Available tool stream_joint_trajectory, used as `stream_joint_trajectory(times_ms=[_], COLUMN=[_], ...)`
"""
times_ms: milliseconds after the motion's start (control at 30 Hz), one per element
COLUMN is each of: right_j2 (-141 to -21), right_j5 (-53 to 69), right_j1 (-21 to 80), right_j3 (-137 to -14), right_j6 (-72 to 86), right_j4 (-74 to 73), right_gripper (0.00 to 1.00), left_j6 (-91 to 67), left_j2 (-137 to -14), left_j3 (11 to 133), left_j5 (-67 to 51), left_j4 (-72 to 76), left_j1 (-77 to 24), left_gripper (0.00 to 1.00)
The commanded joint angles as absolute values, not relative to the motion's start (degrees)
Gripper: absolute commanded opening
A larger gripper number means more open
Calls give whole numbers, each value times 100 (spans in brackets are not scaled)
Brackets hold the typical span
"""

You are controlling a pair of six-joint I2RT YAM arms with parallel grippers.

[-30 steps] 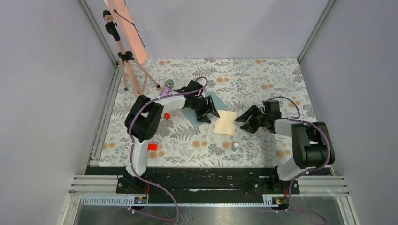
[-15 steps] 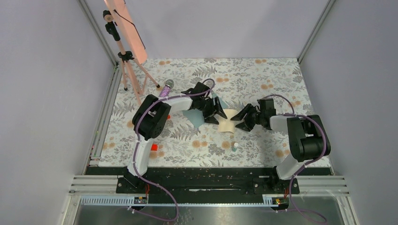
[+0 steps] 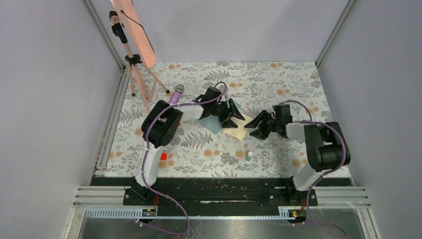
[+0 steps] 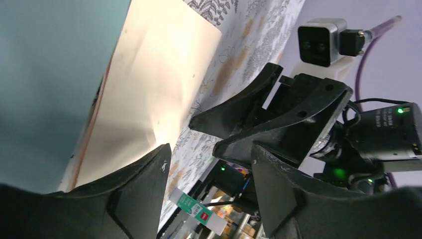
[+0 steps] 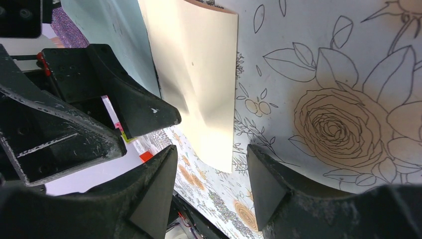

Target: Place the letter into the envelope and seal it

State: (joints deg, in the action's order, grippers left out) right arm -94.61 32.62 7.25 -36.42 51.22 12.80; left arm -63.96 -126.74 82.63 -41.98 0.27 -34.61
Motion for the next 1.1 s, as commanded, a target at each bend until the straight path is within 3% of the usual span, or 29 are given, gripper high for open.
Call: stream_joint_trajectory(times_ms=[0,200,433,667,800,1067], right_j2=[-9474,-9392,-8774,-8928,-8967,-10000], right_j5=[3284,3264,2798,2437,2226,1995], right_j1=[797,794,801,835,994,1046], right_j3=[-3651,-3673,-4059,-5152,-5316,-6574], right_j6=[5100,5084,4230,3352,3247,3070], right_j4=[1274,1239,245,-1054,-1170,-1684], right_gripper=[61,61,61,61,62,65], left_j6=[-7197,-7054,-5280,-5239,-5380,-6323], left_j2=[-12377,-12310,-11681,-11037,-10646,-10721], left_j3=[7942,8005,8473,7446,6888,6398], left_j5=[-4625,-4579,-3712,-3440,-3372,-3146], left_j4=[1416,1214,-1342,-1432,-1464,-924], left_j1=[-3410,-3389,-3303,-3325,-3353,-3414], left_gripper=[62,61,61,62,69,71])
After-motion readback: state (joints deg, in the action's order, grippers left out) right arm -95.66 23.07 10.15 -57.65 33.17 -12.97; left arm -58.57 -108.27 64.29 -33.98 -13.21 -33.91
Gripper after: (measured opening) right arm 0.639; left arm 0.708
